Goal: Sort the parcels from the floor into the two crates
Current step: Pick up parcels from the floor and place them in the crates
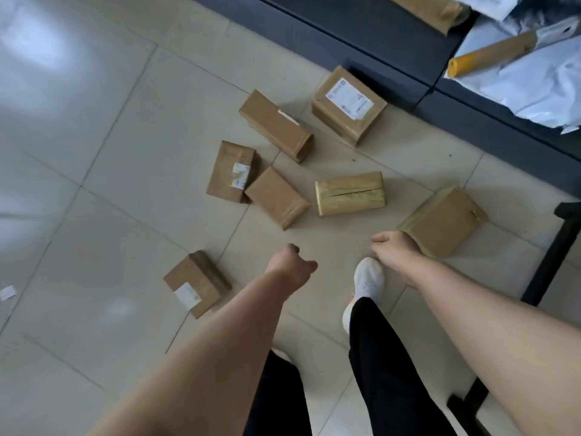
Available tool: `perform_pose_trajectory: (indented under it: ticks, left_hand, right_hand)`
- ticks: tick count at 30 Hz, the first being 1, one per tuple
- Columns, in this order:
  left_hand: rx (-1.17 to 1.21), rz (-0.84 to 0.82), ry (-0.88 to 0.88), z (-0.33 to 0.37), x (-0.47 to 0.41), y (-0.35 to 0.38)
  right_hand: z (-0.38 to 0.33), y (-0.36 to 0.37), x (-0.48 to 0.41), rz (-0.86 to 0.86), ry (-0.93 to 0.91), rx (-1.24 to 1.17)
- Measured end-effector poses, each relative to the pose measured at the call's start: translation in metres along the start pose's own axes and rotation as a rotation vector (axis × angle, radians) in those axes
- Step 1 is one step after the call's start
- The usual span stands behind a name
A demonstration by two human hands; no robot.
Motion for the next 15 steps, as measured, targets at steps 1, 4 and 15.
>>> perform_pose_trajectory:
  ticks: [1, 4, 15]
  left_hand:
    - [-0.025, 0.001, 0.014, 0.013, -0.022, 0.010]
    - [-0.135, 0.034, 0.093, 0.052, -0.085, 0.034]
    - [-0.775, 0.222, 0.346, 0.126, -0.238, 0.065]
  right_hand:
    - [0.005, -0.004, -0.020, 0.002, 0.015, 0.002]
    - [0.020, -0.009, -0.078, 0.006, 0.056, 0.000]
    - [0.031, 0.024, -0.221, 0.073, 0.108, -0.279]
Point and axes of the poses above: each hand's wrist, its own x-axis away from the middle knuckle, its own y-axis out of the palm, z = x × y, the point moved 6 cm from there along -x, towards the middle knuckle, and after that the axes turned 2 degrees about y, right-handed, at the moved point
